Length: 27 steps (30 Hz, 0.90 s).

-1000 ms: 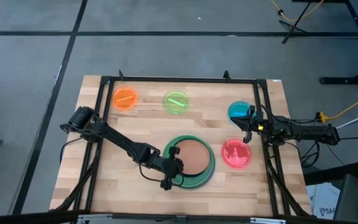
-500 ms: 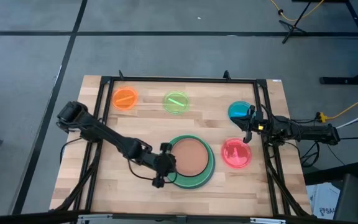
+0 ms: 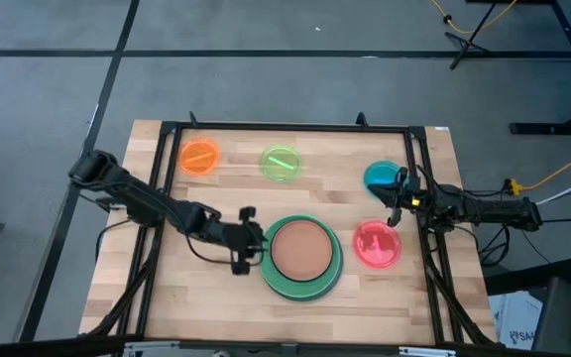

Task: Stack plastic plates
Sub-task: Stack the orange plate on top of the brown plate

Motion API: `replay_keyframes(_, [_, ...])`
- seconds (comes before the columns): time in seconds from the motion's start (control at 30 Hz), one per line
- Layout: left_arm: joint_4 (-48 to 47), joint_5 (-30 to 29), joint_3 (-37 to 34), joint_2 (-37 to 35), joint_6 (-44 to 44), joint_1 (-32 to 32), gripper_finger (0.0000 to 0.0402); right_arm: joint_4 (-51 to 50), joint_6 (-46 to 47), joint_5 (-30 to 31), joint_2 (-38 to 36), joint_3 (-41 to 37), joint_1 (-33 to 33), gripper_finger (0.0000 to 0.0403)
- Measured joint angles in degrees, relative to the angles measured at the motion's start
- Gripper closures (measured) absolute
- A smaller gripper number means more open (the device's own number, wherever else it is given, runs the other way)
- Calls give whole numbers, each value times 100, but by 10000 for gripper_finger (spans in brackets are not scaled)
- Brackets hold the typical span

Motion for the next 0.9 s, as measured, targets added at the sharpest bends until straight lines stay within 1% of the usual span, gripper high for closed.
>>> replay_keyframes(0.1, [185, -250, -504, -412, 4, 221, 291, 4, -3, 70, 0, 0, 1, 398])
replay_keyframes(0.2, [186, -740, -858, -720, 107, 482, 291, 7, -7, 86, 4, 0, -1, 398])
replay_keyframes(0.3, [172, -1217, -1007, -918, 109, 767, 291, 17, -17, 187, 4, 0, -1, 398])
replay_keyframes(0.4, [179, -1579, -1008, -927, -34, 1122, 291, 24, -180, 194, 4, 0, -1, 398])
replay_keyframes(0.5, [94, -1581, -1008, -929, -263, 1539, 291, 26, -303, 196, 4, 0, -1, 397])
replay_keyframes(0.6, [-68, -1551, -1008, -927, -296, 1926, 291, 17, -393, 186, 4, 0, -1, 398])
replay_keyframes(0.83, [-121, -1527, -1008, -929, -164, 2503, 291, 14, -434, 182, 4, 0, -1, 398])
replay_keyframes(0.9, [-226, -1317, -1008, -929, -166, 2768, 286, 10, -434, 143, 4, 0, -1, 398])
